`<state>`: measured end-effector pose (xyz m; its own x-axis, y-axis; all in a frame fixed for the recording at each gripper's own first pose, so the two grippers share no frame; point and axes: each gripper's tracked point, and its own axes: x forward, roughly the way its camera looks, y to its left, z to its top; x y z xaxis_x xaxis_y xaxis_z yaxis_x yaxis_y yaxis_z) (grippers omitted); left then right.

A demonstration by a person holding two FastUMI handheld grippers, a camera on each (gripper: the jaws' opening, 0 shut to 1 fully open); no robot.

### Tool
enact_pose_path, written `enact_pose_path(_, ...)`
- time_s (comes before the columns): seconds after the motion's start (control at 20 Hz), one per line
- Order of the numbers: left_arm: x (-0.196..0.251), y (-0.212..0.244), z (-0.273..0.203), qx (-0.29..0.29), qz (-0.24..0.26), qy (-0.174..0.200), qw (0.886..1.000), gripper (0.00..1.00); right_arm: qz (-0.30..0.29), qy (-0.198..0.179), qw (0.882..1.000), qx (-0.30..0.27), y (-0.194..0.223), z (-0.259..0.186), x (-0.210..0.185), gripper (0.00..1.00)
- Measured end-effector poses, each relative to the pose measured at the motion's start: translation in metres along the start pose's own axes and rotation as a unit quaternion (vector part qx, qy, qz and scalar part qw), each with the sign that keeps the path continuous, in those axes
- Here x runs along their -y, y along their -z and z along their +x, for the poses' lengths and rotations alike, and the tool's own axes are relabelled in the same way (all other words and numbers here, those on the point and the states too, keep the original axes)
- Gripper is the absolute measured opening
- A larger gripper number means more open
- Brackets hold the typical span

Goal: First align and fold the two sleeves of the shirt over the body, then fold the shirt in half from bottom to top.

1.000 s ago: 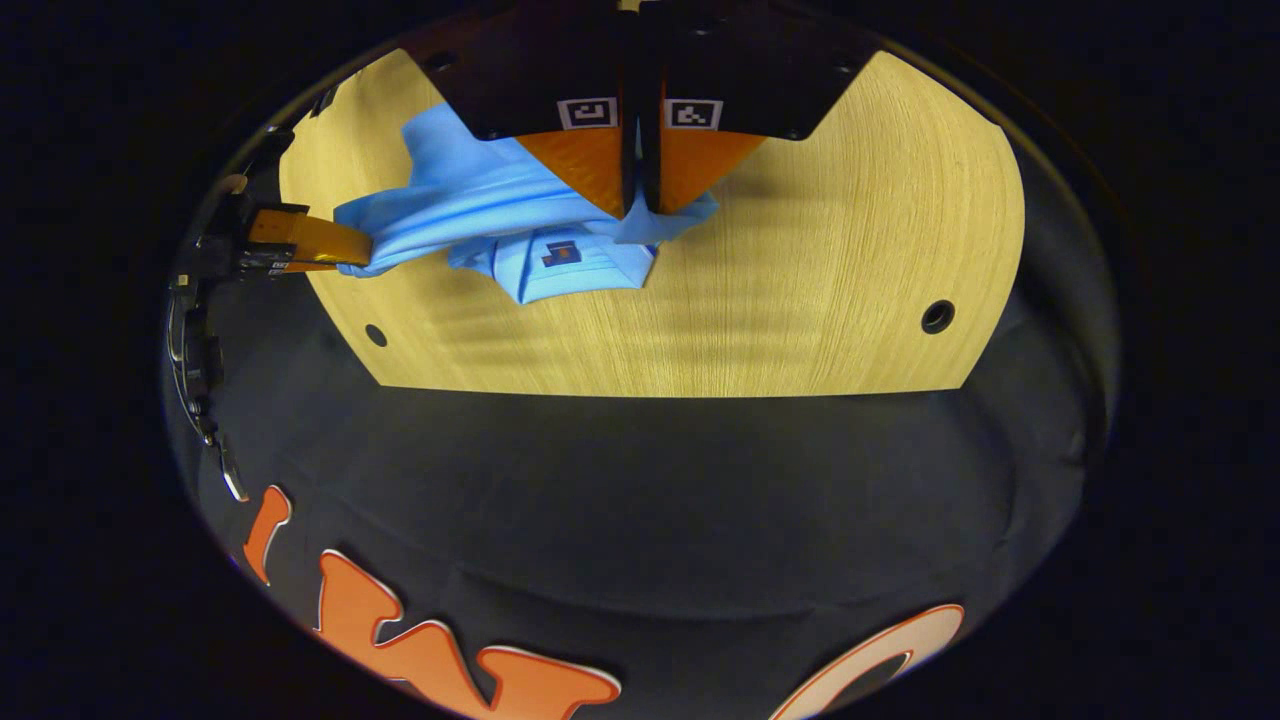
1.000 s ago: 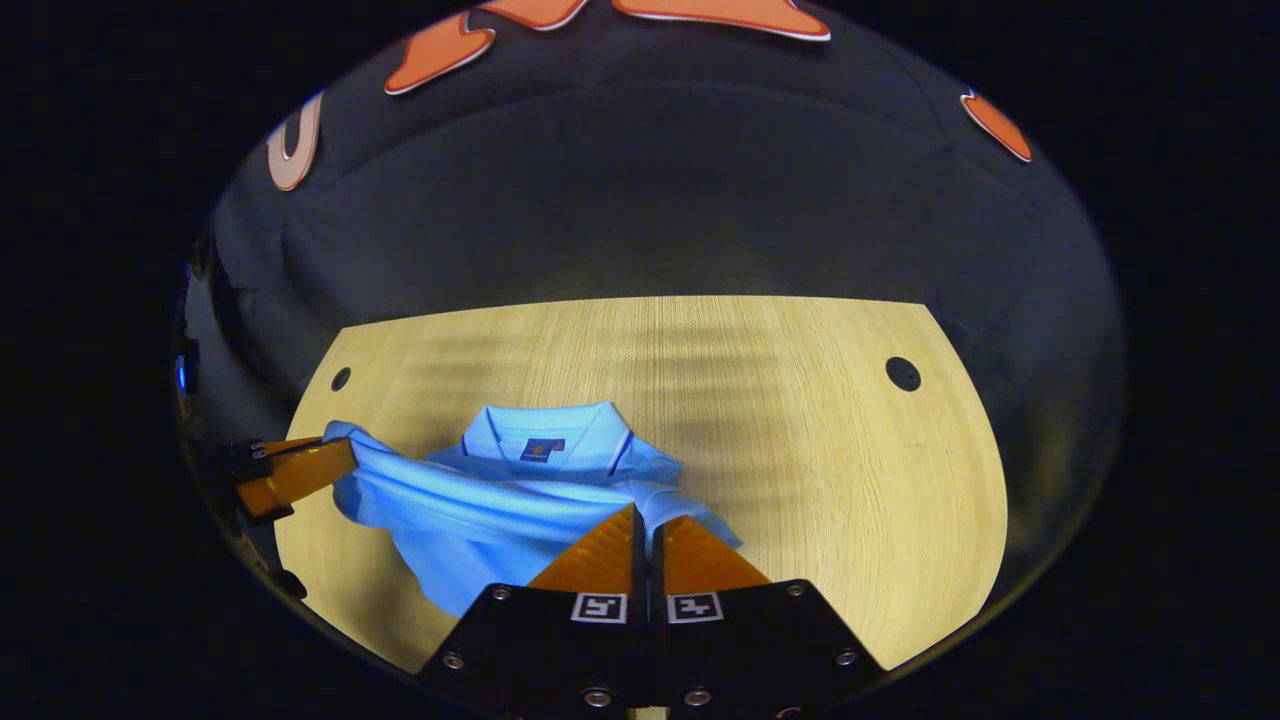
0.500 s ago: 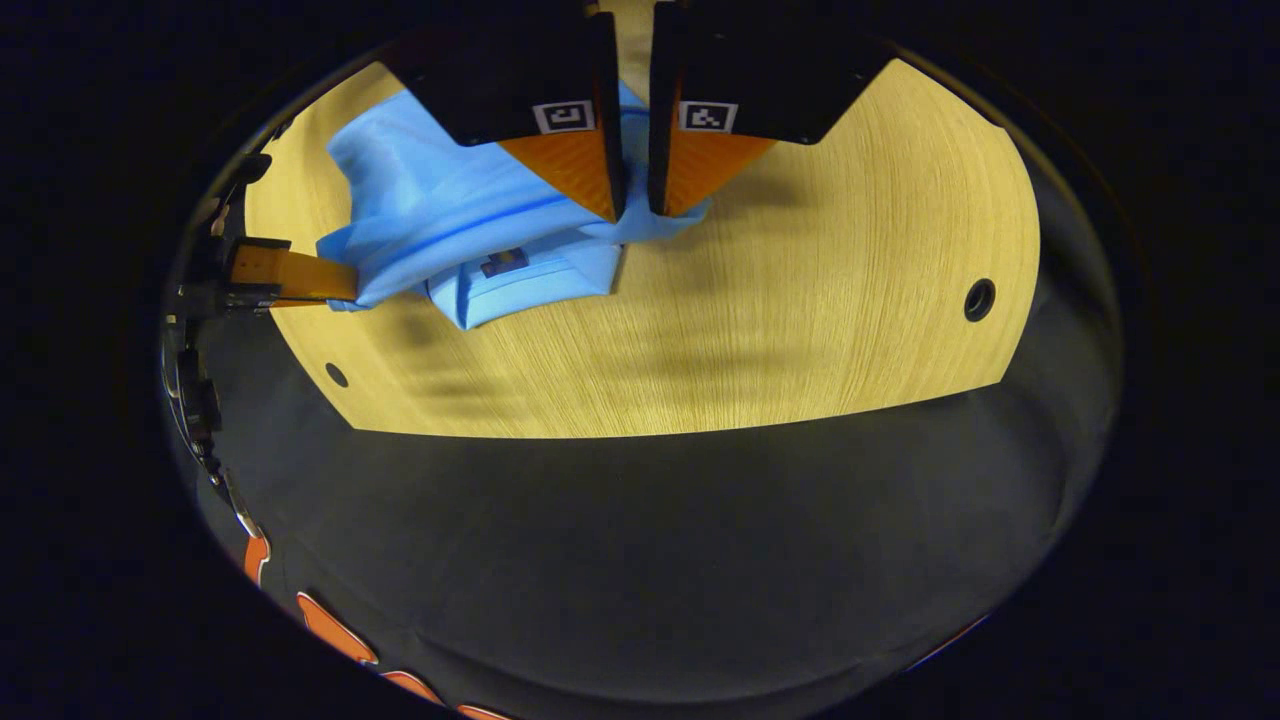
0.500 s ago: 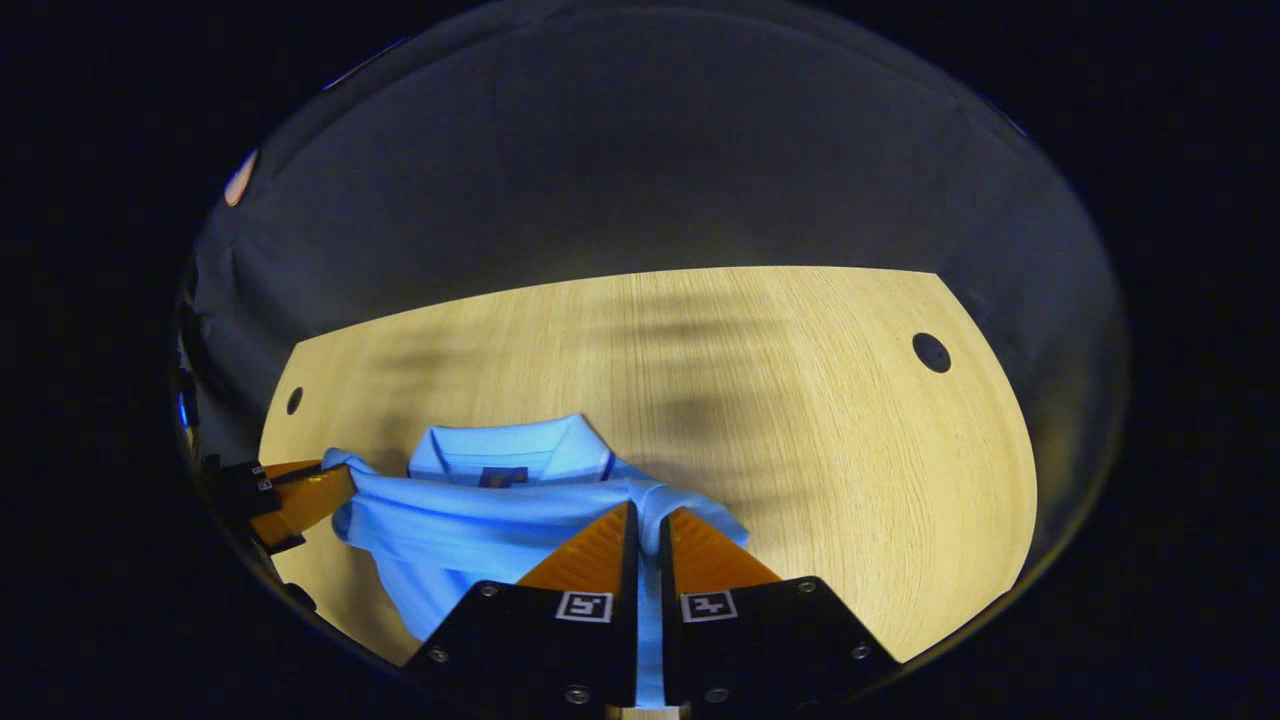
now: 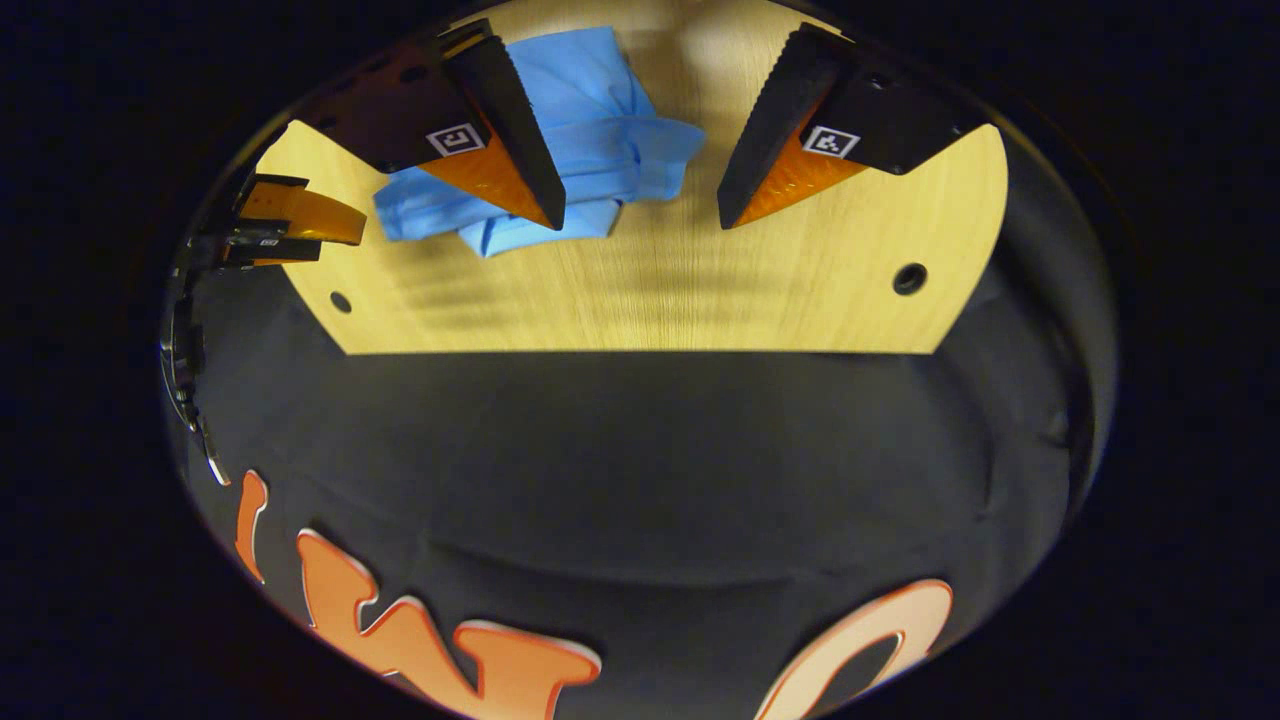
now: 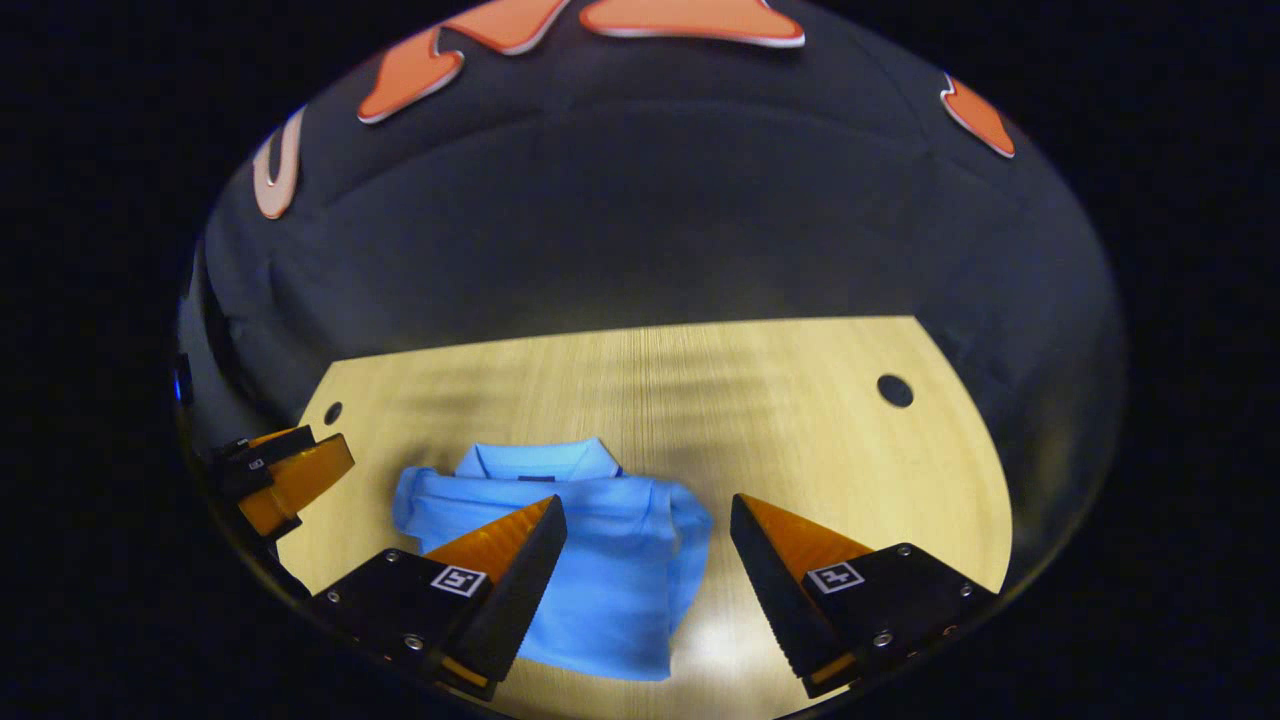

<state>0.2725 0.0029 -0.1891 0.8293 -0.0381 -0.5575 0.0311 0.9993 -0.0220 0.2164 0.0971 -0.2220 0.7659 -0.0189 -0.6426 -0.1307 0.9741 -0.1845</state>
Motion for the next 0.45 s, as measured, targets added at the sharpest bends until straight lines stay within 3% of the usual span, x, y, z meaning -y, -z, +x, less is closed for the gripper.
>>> enact_pose_path(0.15,0.019,-0.035,-0.078,0.064,-0.039,0.003,0.997,0.99,-0.007,-0.009,0.997,0.077,-0.023,-0.061,0.009,1.0)
enact_pose_path(0.3,0.024,-0.04,-0.137,0.108,-0.057,-0.004,0.992,1.0,-0.023,-0.011,0.988,0.154,-0.038,-0.117,0.025,1.0)
enact_pose_path(0.45,0.022,-0.034,-0.184,0.154,-0.063,-0.039,0.985,0.99,-0.024,-0.025,0.986,0.163,-0.018,-0.15,0.037,1.0)
